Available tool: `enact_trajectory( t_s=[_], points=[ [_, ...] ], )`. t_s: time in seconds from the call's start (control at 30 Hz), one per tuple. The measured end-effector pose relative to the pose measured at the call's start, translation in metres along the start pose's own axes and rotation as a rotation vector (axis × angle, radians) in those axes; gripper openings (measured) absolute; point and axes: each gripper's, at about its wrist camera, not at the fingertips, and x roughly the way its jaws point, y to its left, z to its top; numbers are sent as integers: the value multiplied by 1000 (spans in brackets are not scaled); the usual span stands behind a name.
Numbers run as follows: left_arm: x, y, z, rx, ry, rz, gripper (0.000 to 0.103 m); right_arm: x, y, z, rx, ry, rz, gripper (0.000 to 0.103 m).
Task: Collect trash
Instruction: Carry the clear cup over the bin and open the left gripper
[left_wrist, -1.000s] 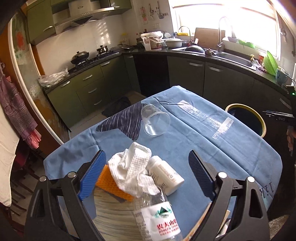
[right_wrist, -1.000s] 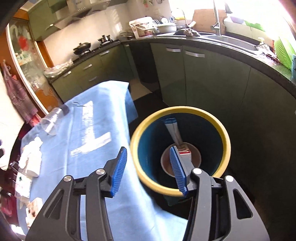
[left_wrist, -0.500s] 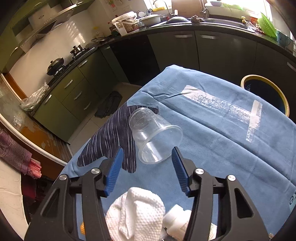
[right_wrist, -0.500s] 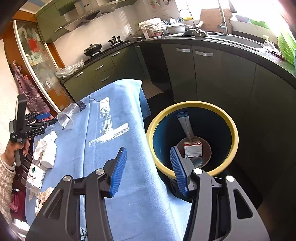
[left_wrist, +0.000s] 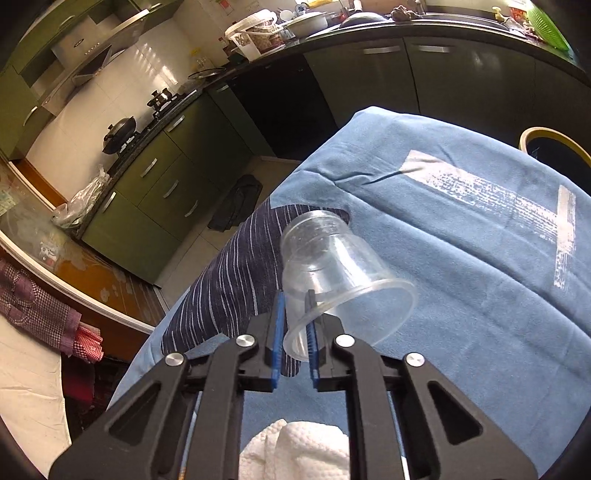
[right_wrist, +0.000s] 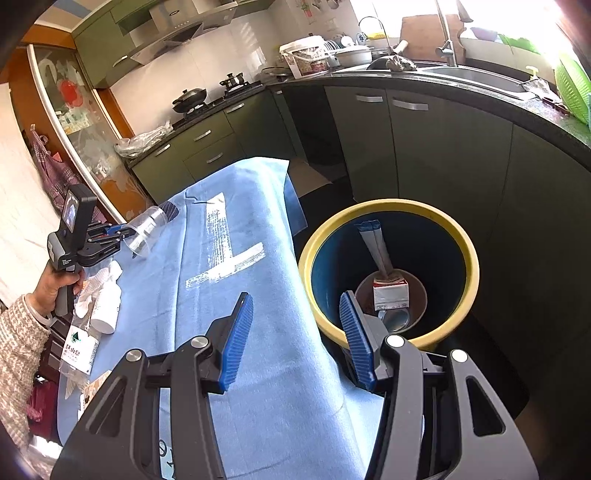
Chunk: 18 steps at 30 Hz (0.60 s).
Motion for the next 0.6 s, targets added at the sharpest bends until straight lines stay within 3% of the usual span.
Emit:
enact_trajectory(
  t_s=[0.4, 0.6],
  points=[
    [-96, 2, 8, -24, -158, -31, 5, -24, -5, -6, 20, -43, 24, 49],
    [-151, -42, 22, 2, -201, -141, 5, -53, -19, -19, 34, -88, -27, 50]
  ],
)
